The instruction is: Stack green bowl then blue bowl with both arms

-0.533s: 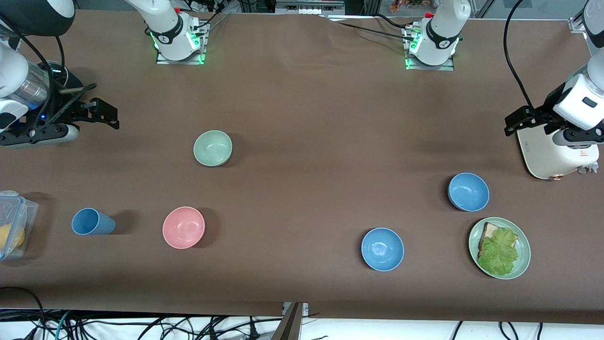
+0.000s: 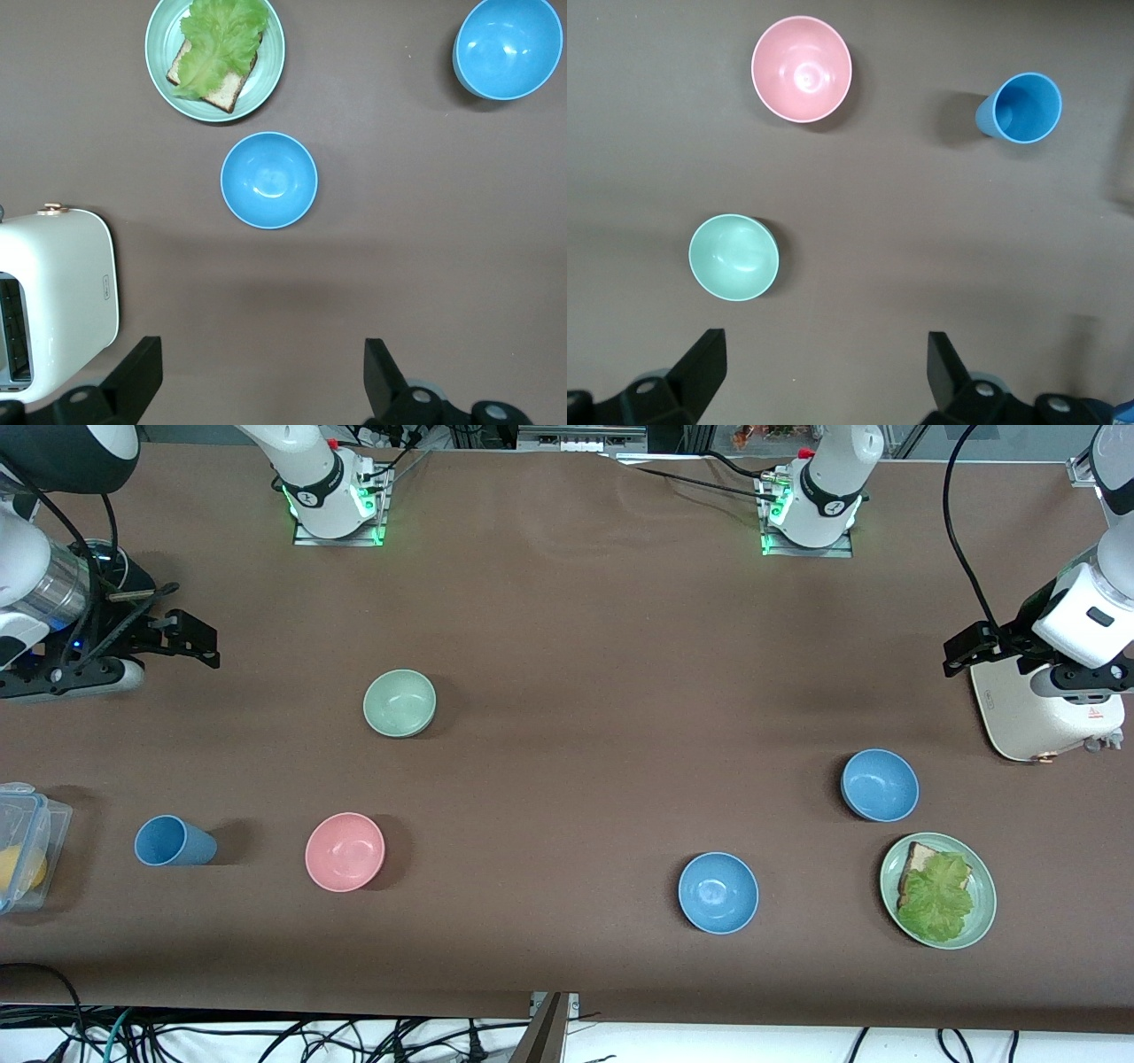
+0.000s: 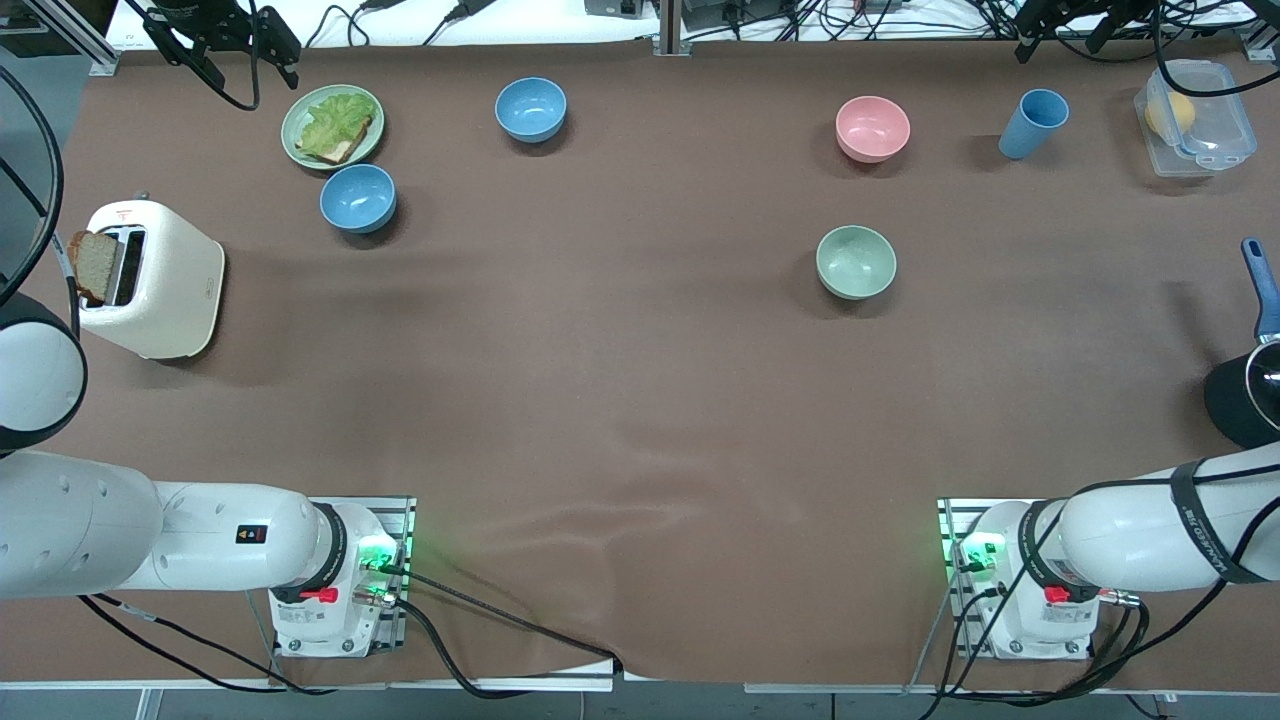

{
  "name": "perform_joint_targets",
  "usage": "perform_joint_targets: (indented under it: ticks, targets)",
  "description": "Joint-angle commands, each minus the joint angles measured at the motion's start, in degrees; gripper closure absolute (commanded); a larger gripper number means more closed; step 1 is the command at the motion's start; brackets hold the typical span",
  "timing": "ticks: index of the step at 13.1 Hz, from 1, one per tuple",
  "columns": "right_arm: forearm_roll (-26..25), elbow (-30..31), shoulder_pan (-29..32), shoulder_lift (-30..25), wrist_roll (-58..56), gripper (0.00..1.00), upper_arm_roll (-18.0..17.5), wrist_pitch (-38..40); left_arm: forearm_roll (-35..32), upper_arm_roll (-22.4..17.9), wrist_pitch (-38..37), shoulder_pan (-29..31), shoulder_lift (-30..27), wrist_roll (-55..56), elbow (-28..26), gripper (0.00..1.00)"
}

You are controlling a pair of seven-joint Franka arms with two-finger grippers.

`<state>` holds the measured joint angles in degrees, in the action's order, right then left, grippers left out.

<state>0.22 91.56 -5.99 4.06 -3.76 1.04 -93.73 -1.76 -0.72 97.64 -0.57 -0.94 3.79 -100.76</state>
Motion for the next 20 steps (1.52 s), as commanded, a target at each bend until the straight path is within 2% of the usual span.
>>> perform_joint_targets:
  ticks: [1, 4, 20]
  targets:
    - [-0.6, -2.5, 1.2, -0.5, -0.2, 0.00, -0.2, 0.8, 1.1, -0.2, -1.0, -0.2, 0.1, -1.1, 0.9, 0.00]
    - [-0.3, -3.2, 1.0, 1.2, -0.1, 0.00, -0.2, 0.8, 1.1, -0.2, -1.0, -0.1, 0.1, -1.1, 0.9, 0.00]
    - [-0.2, -3.2, 1.2, 1.7, 0.1, 0.00, -0.2, 0.9, 1.1, -0.3, -1.0, 0.0, 0.2, -1.1, 0.9, 0.00]
